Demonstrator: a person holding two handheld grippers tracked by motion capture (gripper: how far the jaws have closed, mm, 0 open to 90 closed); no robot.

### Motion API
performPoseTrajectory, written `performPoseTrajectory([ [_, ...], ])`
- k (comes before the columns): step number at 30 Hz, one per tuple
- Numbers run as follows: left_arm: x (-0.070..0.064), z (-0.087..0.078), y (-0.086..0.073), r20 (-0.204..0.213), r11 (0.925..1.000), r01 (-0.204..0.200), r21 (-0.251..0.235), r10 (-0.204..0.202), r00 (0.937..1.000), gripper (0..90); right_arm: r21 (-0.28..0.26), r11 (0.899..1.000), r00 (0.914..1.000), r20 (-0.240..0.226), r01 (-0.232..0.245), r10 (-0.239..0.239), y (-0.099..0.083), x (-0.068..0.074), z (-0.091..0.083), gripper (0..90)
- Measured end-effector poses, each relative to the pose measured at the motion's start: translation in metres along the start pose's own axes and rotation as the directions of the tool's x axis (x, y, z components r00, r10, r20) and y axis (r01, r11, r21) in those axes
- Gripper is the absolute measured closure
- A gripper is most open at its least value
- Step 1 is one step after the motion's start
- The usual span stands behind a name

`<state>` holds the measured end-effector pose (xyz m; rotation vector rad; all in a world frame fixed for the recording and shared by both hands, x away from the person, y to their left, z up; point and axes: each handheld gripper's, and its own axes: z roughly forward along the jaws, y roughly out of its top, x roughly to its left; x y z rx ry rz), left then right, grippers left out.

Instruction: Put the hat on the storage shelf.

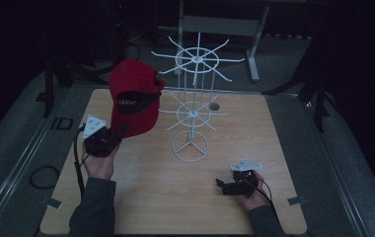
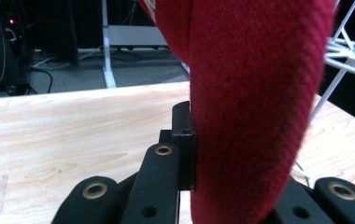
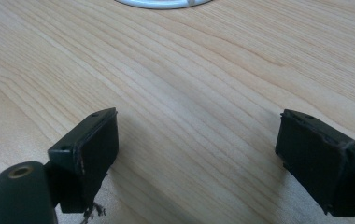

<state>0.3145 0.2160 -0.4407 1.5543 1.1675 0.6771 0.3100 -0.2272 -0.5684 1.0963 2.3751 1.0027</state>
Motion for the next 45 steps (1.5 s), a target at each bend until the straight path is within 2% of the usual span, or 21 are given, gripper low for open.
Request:
performPoseTrajectory([
  [8,-0.001,-0.004,0.01,-0.002,0.9997,-0.009,-0.022,0.009,1.0,85.0,0.002,1.0,1.0,0.0,0.001,-0.001,0.0,0.0,0.0,13.1],
  [12,0.0,-0.005,0.013,0.02,0.9991,0.015,-0.038,-0.014,0.9997,85.0,0.002,1.0,1.0,0.0,0.0,0.0,0.0,0.0,0.0,13.1],
  [26,-0.006,-0.007,0.022,0.042,0.994,0.043,-0.101,-0.039,0.9984,85.1,0.002,1.0,1.0,0.0,-0.002,0.002,0.0,0.0,0.0,13.1],
  [45,-0.006,-0.016,0.04,0.037,0.9871,0.042,-0.155,-0.037,0.9986,85.4,0.003,1.0,1.0,-0.001,-0.002,0.002,0.0,0.0,0.0,13.1],
])
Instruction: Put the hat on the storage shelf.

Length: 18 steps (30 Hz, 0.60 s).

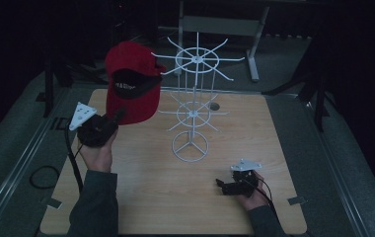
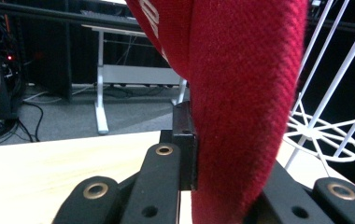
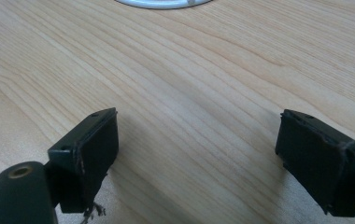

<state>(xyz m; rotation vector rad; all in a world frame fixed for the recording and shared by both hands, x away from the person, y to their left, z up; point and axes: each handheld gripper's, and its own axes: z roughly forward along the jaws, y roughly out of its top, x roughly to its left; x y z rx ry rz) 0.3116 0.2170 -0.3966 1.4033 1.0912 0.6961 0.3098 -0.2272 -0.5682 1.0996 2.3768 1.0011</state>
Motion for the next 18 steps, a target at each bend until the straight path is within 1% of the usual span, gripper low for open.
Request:
performPoseTrajectory([
  [7,0.001,-0.003,0.007,-0.007,0.9998,-0.001,-0.018,0.001,1.0,85.4,0.0,1.0,1.0,0.0,0.0,0.0,0.0,0.0,0.0,13.1],
  [15,0.002,-0.006,0.013,0.0,0.9991,0.011,-0.04,-0.011,0.9999,85.4,0.0,1.0,1.0,0.0,0.0,0.0,0.0,0.0,0.0,13.1],
  [18,0.002,-0.006,0.016,0.0,0.9988,0.023,-0.043,-0.023,0.9997,85.5,0.0,1.0,1.0,0.0,-0.001,0.001,0.0,0.0,0.0,13.1],
])
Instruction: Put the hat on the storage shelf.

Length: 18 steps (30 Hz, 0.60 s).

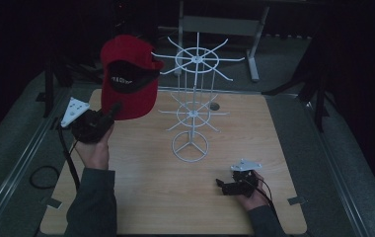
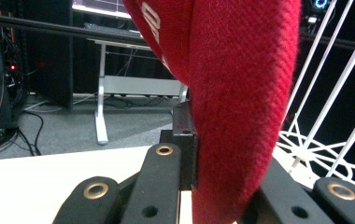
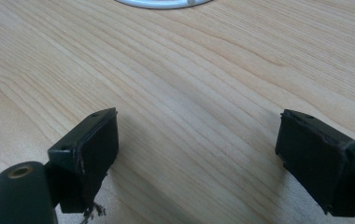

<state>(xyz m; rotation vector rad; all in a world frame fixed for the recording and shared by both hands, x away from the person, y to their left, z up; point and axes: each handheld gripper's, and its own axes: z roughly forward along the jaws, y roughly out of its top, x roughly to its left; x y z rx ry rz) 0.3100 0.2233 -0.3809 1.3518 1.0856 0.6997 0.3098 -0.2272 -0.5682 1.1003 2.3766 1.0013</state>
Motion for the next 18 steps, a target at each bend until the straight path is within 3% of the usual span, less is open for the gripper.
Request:
performPoseTrajectory([
  [18,-0.003,-0.005,0.018,0.01,0.9979,0.0,-0.064,0.0,1.0,85.7,0.0,1.0,1.0,0.0,0.0,0.0,0.0,0.0,0.0,13.1],
])
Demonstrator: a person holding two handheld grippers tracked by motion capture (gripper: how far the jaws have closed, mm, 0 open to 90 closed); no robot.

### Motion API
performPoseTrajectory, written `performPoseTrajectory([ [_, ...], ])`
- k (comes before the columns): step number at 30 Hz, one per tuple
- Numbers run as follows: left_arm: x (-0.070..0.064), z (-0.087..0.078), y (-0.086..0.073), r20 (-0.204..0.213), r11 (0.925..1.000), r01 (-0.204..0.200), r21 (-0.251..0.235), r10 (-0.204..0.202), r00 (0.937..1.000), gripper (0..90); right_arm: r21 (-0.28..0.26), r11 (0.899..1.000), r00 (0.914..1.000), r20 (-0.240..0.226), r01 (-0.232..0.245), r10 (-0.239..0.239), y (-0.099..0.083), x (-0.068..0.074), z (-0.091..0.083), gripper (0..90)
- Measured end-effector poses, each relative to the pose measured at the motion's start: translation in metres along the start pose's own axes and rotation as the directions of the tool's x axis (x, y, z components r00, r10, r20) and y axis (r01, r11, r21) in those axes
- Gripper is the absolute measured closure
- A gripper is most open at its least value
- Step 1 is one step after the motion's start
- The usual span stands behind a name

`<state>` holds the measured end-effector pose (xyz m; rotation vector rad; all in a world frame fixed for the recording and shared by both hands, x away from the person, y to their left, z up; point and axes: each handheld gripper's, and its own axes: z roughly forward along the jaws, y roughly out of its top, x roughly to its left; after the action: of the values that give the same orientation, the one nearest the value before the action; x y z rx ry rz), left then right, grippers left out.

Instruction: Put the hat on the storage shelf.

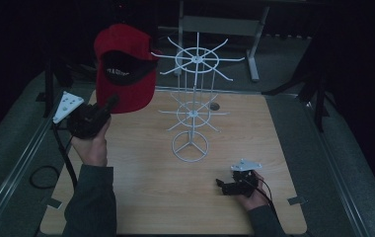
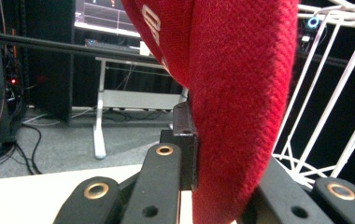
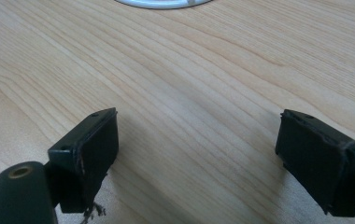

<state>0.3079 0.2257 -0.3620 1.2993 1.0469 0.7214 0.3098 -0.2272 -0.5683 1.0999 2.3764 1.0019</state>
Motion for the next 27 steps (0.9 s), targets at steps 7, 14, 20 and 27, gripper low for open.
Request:
performPoseTrajectory([
  [7,-0.002,-0.002,0.008,0.011,0.9996,0.004,-0.029,-0.003,0.9999,85.7,0.0,1.0,1.0,0.0,0.0,0.0,0.0,0.0,0.0,13.1],
  [14,-0.005,-0.005,0.014,0.023,0.9988,0.002,-0.049,0.0,0.9997,85.6,0.001,1.0,1.0,-0.001,-0.002,0.002,0.0,0.0,0.0,13.1],
  [20,-0.005,-0.01,0.018,0.037,0.9974,0.008,-0.072,-0.005,0.9993,85.6,0.001,1.0,1.0,-0.001,-0.002,0.002,0.0,0.0,0.0,13.1],
  [27,-0.007,-0.015,0.019,0.046,0.9967,0.006,-0.081,-0.002,0.9989,85.6,0.001,1.0,1.0,0.0,-0.002,0.002,0.0,0.0,0.0,13.1],
])
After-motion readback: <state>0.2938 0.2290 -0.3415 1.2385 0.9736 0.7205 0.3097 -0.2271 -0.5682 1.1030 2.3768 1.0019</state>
